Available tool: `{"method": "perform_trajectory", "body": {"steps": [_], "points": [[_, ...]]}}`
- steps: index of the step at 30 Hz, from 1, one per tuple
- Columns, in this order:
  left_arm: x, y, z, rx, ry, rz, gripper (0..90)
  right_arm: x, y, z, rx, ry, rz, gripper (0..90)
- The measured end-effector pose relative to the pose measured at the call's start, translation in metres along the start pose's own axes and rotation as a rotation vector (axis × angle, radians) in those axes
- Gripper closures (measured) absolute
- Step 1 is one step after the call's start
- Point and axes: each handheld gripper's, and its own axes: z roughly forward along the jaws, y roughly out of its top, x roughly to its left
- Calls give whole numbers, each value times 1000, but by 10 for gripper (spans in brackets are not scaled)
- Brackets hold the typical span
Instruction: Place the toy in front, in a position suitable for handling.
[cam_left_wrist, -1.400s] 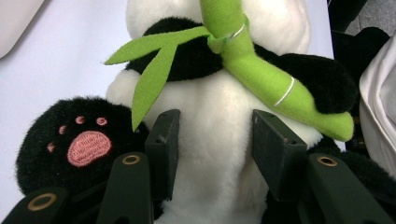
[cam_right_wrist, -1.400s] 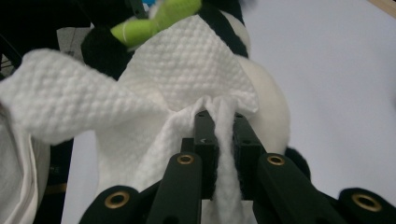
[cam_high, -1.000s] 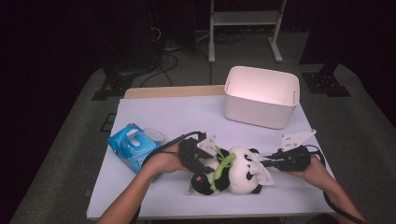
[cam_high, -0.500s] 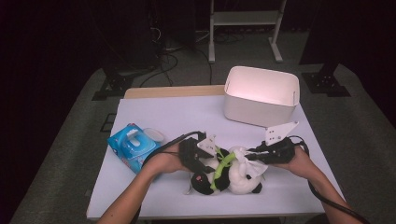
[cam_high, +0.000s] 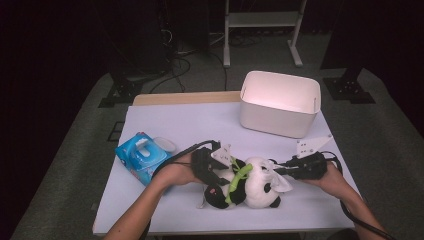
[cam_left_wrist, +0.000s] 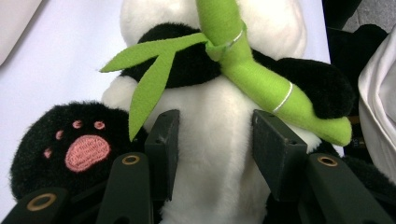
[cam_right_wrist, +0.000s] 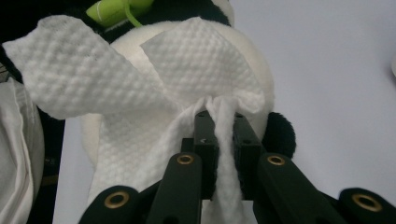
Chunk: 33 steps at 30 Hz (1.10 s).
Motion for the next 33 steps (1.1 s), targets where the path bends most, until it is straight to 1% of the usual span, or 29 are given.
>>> {"method": "perform_trajectory", "body": {"steps": [1, 3, 5, 7, 8, 9, 10, 13, 15, 17, 18, 20, 22, 23, 24, 26, 27, 28, 29, 30, 32, 33], "points": [[0, 1, -4, -1, 8, 6, 510, 2, 0, 1, 1, 3, -2, 835], [0, 1, -8, -10, 10, 6, 506, 3, 0, 1, 1, 8, -4, 837], [-1, 1, -9, -16, 10, 6, 503, 4, 0, 1, 0, 10, -5, 837], [-3, 4, -10, -33, 9, 4, 490, 10, -1, -1, 2, 16, -8, 839], [-3, 5, -10, -27, 9, 13, 480, 12, -1, -1, 2, 18, -13, 840], [-3, 5, -10, -27, 9, 13, 477, 14, -1, -2, 3, 21, -16, 841], [-5, 7, -9, -19, 19, 20, 471, 17, -1, -2, 5, 25, -22, 841], [-7, 9, -6, -6, 23, 20, 471, 23, -2, -4, 13, 27, -30, 841], [-7, 8, -4, 6, 19, 25, 474, 24, -2, -4, 14, 25, -31, 840], [-8, 8, -3, 5, 17, 21, 491, 23, 0, -5, 18, 22, -40, 840], [-8, 6, -3, 6, 9, 16, 502, 22, 2, -5, 17, 22, -42, 840], [-7, 5, -2, 4, 9, 16, 509, 20, 8, -4, 14, 27, -46, 840], [-7, 5, -2, 3, 7, 15, 510, 17, 16, -1, 16, 26, -61, 840], [-7, 5, -2, 3, 7, 15, 510, 17, 16, -1, 16, 26, -61, 840], [-8, 5, -1, 2, 6, 15, 511, 16, 26, 3, 10, 36, -80, 840], [-8, 4, -1, 0, 4, 14, 511, 16, 37, 8, 23, 33, -108, 840], [-8, 4, -1, 0, 4, 15, 511, 15, 42, 10, 19, 37, -112, 840], [-9, 4, -1, -2, 6, 14, 511, 14, 47, 13, 16, 52, -114, 840], [-9, 4, -1, -2, 6, 14, 511, 14, 47, 13, 16, 52, -114, 840], [-10, 3, -1, 0, 6, 16, 512, 15, 56, 23, 29, 66, -140, 840], [-10, 3, -1, -6, 8, 14, 512, 15, 62, 27, 24, 80, -146, 838], [-10, 3, -1, -6, 8, 14, 512, 15, 62, 27, 24, 80, -146, 838]]}}
